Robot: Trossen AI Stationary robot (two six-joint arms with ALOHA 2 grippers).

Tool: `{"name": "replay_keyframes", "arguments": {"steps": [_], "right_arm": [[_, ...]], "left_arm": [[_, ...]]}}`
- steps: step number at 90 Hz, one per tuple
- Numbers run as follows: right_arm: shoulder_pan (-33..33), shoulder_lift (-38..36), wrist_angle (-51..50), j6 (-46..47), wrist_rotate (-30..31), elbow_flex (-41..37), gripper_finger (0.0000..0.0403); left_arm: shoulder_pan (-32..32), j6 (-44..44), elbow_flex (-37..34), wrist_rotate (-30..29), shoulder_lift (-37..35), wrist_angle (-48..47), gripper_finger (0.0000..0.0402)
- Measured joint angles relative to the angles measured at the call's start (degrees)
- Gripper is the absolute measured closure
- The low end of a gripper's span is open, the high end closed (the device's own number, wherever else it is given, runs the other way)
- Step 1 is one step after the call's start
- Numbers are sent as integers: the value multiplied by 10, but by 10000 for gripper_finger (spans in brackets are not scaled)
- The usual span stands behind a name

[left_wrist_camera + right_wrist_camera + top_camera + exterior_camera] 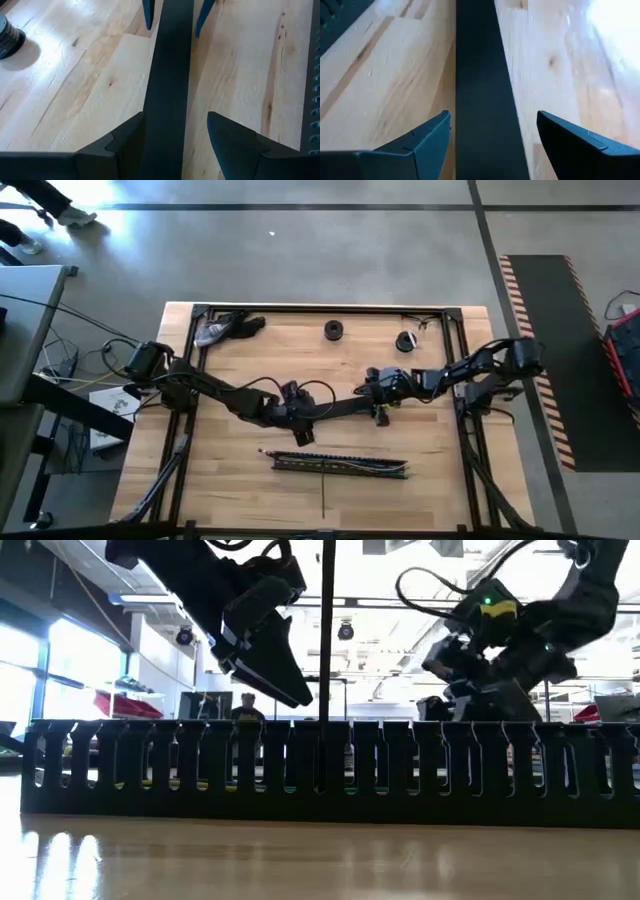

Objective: Ziptie cables
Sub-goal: Close the black cable duct

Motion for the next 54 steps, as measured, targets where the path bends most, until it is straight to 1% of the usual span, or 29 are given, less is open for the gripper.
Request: {"name": "replay_keyframes", "arguments": {"steps": [11, 22, 29, 40, 54], "right_arm": [[1, 37, 4, 0, -4, 3, 125], [1, 68, 13, 22, -4, 4, 129], [2, 80, 18, 28, -4, 5, 146], [2, 90, 26, 27, -3, 6, 194], [3, 83, 26, 42, 10, 6, 196]], "left_arm": [[0, 0, 0, 1, 0, 1, 206], [-2, 1, 0, 4, 0, -2, 206], [-4, 14, 0, 7, 0, -1, 206], [-10, 35, 0, -2, 0, 2, 206], [-14, 35, 0, -14, 0, 2, 206]]}}
